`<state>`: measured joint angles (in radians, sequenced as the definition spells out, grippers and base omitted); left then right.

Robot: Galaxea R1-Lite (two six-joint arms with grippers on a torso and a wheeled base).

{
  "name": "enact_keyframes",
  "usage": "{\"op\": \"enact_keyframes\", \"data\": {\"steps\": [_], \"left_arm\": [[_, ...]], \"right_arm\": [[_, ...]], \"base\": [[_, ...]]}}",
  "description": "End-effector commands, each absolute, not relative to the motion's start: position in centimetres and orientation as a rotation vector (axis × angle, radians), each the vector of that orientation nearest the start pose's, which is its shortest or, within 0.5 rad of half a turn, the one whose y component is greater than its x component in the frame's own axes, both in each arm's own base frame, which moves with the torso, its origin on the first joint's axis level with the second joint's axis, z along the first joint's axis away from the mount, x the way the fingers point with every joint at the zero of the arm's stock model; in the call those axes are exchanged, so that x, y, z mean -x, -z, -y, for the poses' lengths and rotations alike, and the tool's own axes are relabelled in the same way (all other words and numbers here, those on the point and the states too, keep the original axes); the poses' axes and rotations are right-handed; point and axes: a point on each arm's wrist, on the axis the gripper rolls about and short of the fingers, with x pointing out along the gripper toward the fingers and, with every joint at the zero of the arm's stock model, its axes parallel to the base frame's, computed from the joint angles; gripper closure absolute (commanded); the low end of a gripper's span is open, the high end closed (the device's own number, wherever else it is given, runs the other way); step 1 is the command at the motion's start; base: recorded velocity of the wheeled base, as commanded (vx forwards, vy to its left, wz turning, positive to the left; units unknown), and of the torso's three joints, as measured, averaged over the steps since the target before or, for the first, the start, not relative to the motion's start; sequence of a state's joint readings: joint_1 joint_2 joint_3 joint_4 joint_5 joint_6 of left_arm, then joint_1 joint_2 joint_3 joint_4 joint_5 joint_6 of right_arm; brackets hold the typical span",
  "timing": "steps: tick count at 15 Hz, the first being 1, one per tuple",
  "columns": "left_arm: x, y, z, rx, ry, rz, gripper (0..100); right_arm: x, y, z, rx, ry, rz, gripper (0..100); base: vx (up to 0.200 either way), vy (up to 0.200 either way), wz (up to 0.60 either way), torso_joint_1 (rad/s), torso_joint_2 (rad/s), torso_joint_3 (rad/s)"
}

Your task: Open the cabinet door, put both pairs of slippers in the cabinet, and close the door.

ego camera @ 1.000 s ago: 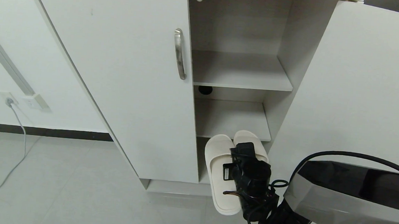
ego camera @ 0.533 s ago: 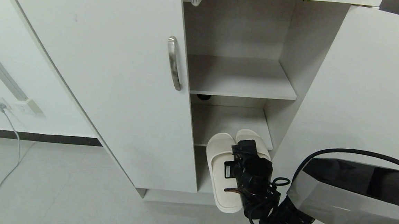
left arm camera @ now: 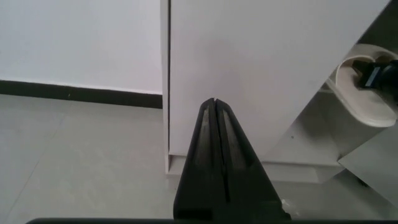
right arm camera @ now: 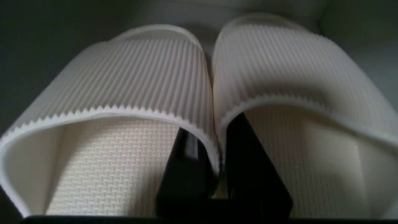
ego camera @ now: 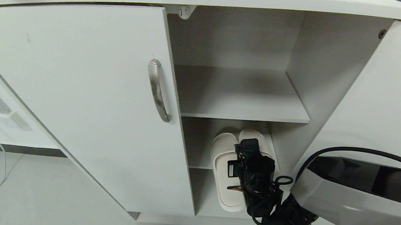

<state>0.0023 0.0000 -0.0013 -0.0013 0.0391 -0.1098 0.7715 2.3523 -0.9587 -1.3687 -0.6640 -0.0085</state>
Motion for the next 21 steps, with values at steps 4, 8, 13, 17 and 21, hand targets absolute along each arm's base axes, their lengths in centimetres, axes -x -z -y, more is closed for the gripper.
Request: {"op": "enact_keyframes", "data": {"steps": [4,8,13,17,21], "left_arm": [[2.3,-7.6,-0.1,0.109,-0.043,0.005,100],[2.3,-7.6,-0.1,0.110,-0.043,0.005,100],[2.3,-7.6,-0.1,0.110,-0.043,0.005,100],[2.3,-7.6,-0.1,0.110,-0.043,0.005,100],[2.3,-7.6,-0.1,0.110,-0.044,0.006,100]], "right_arm": [[-33.9,-4.8,-28.9,0.024,-0.075,-0.021,100],[-36.8,-5.9,-29.7,0.006,-0.044,-0.010,100],[-39.4,-6.0,-30.1,-0.021,-0.018,-0.005,100],[-40.4,-6.3,-29.8,-0.028,-0.002,0.005,100],[-41.0,-5.9,-29.5,-0.017,-0.006,-0.012,100]], "base": [[0.000,0.000,0.00,0.000,0.00,0.000],[0.000,0.000,0.00,0.000,0.00,0.000],[0.000,0.000,0.00,0.000,0.00,0.000],[0.000,0.000,0.00,0.000,0.00,0.000],[0.000,0.000,0.00,0.000,0.00,0.000]]}}
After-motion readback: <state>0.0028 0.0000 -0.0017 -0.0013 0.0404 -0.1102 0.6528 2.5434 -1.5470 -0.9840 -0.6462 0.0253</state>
